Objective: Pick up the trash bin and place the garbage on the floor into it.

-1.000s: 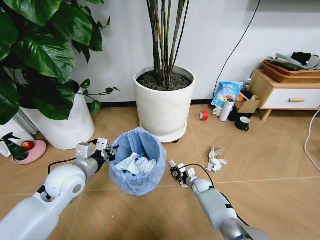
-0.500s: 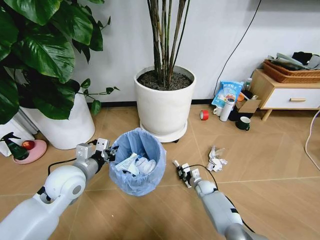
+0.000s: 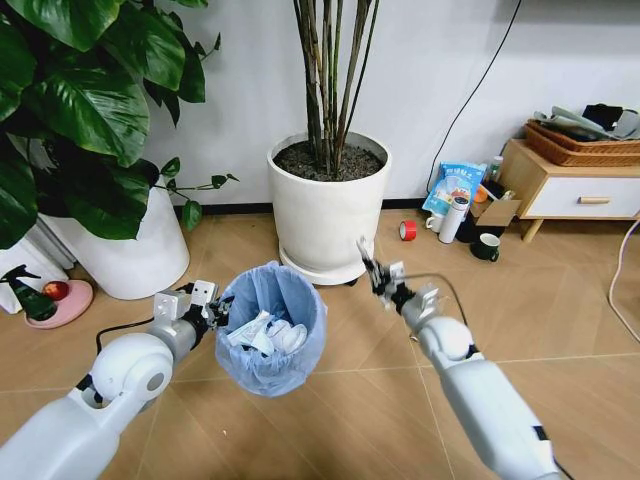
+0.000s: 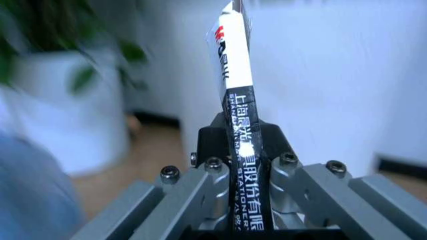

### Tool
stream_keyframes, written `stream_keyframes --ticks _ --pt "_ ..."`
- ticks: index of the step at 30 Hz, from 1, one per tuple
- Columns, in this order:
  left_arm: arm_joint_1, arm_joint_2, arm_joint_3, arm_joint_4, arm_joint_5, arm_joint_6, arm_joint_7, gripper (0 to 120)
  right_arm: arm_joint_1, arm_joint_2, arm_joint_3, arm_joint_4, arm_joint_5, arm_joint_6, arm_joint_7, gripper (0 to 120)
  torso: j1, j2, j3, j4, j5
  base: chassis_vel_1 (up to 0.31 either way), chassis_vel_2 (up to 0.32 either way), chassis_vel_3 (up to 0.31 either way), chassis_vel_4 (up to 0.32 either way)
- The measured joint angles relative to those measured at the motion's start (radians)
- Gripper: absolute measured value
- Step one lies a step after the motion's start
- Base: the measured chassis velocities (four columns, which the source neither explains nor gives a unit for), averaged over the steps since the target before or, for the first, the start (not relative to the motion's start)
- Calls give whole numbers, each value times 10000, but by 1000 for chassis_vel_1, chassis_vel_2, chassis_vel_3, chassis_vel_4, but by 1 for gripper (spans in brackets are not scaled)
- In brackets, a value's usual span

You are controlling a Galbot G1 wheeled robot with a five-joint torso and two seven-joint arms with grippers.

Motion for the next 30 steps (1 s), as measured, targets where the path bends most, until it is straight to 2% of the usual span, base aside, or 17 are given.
stream_keyframes --ticks 2,7,8,12,16,20,22,25,26,30 --pt "-29 -1 51 22 -19 30 -5 0 110 -115 -180 436 291 -149 123 4 0 0 0 0 -1 0 0 0 0" --pt "-237 -17 297 186 -129 150 -58 0 894 -336 -1610 2302 1815 -784 845 4 0 0 0 5 0 0 0 0 0" --pt "-237 -17 297 186 -129 150 -58 0 894 -336 -1610 2302 1815 -784 845 4 0 0 0 5 0 0 0 0 0" --pt "-475 -34 453 300 -275 201 -94 0 960 -285 -2833 2905 2490 -982 1368 4 0 0 0 4 1 0 0 0 0" --pt "-561 -74 492 328 -381 213 -166 0 901 -180 -3687 2930 2479 -983 1476 4 0 0 0 2 2 0 0 0 0" --pt "-592 -99 500 328 -440 217 -195 0 903 -79 -4072 2695 2208 -994 1505 4 0 0 0 3 1 0 0 0 0" --pt "-604 -99 500 329 -461 217 -198 0 914 -47 -4116 2594 2091 -956 1499 8 -1 0 0 3 1 0 0 0 0" --pt "-628 -85 450 328 -511 221 -199 0 941 -11 -4140 2391 1764 -864 1457 23 0 0 0 2 2 0 0 0 0" --pt "-628 -85 450 328 -511 221 -199 0 941 -11 -4140 2391 1764 -864 1457 23 0 0 0 2 2 0 0 0 0" --pt "-631 -68 407 331 -523 222 -201 0 902 -23 -4141 2340 1637 -837 1430 39 -1 0 0 2 2 0 0 0 0"
